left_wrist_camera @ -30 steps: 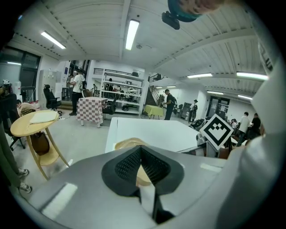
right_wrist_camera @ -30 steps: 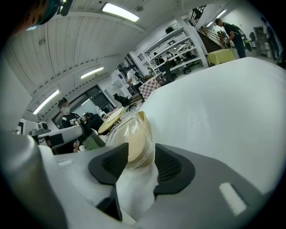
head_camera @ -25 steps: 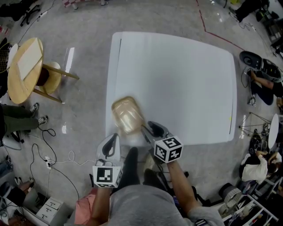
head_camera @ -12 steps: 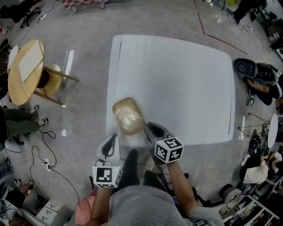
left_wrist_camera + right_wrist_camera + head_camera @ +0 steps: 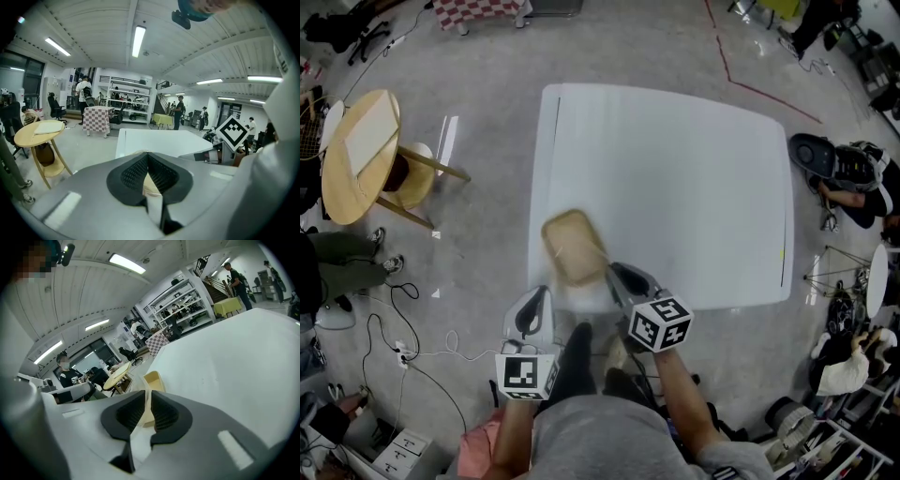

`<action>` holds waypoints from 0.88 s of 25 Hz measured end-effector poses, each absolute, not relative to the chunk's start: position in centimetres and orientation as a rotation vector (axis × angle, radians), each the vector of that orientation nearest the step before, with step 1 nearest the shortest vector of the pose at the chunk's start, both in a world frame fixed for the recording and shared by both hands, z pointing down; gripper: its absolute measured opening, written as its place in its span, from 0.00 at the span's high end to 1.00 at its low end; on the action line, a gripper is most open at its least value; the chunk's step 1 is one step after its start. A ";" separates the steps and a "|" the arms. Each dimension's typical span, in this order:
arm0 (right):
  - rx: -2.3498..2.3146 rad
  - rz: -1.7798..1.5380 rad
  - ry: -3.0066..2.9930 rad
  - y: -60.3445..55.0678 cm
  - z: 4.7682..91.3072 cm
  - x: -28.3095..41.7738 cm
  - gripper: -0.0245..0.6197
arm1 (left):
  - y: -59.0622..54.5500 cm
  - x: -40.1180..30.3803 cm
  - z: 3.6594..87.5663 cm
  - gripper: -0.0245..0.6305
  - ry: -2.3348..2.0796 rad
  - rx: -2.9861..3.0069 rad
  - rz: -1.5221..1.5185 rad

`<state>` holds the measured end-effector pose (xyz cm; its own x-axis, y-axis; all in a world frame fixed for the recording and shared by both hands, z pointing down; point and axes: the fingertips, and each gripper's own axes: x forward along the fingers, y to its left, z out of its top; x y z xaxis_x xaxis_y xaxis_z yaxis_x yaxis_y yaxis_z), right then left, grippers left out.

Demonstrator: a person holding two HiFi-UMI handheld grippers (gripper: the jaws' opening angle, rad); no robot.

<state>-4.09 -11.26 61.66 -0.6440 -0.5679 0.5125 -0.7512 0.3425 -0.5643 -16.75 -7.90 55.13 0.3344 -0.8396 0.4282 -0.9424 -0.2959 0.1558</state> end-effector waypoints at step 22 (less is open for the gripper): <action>1.363 0.938 -2.565 -11.7 51.0 -1.8 0.91 | -8.5 -15.5 48.3 0.95 -1.589 2.390 0.302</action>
<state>-1.80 -11.69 50.98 -0.5982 -0.7214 0.3490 -0.7763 0.4135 -0.4758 -15.49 -8.47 48.27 0.3821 -0.8707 0.3098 -0.9236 -0.3712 0.0957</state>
